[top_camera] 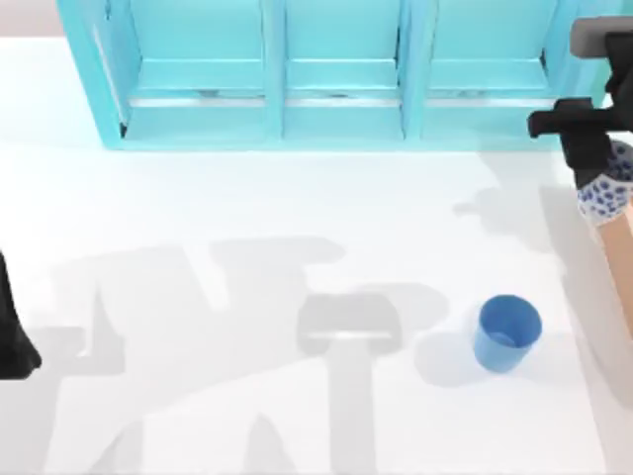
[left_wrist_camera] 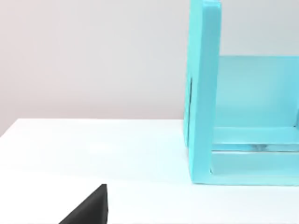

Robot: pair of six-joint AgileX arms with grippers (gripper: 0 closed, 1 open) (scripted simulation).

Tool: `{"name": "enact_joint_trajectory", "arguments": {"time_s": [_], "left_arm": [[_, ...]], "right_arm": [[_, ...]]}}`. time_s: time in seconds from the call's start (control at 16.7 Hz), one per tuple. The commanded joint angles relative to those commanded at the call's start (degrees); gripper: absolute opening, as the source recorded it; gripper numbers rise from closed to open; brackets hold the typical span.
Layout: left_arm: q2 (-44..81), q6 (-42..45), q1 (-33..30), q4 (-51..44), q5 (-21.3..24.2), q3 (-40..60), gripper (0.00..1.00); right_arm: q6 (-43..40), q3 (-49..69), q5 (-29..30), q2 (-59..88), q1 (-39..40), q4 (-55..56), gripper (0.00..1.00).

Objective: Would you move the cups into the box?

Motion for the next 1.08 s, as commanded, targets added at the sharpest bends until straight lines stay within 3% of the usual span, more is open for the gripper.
{"name": "enact_joint_trajectory", "arguments": {"time_s": [0.3, 0.72, 1.08], "left_arm": [[0.00, 0.00, 0.00, 0.00, 0.00, 0.00, 1.00], [0.00, 0.00, 0.00, 0.00, 0.00, 0.00, 1.00], [0.00, 0.00, 0.00, 0.00, 0.00, 0.00, 1.00]], "right_arm": [[-12.03, -8.93, -2.88, -8.40, -12.72, -1.25, 0.00], [-37.23, -23.09, -6.86, -26.37, -39.67, -0.82, 0.00], [-42.00, -27.79, -7.78, -30.19, -44.59, -1.82, 0.00]]}}
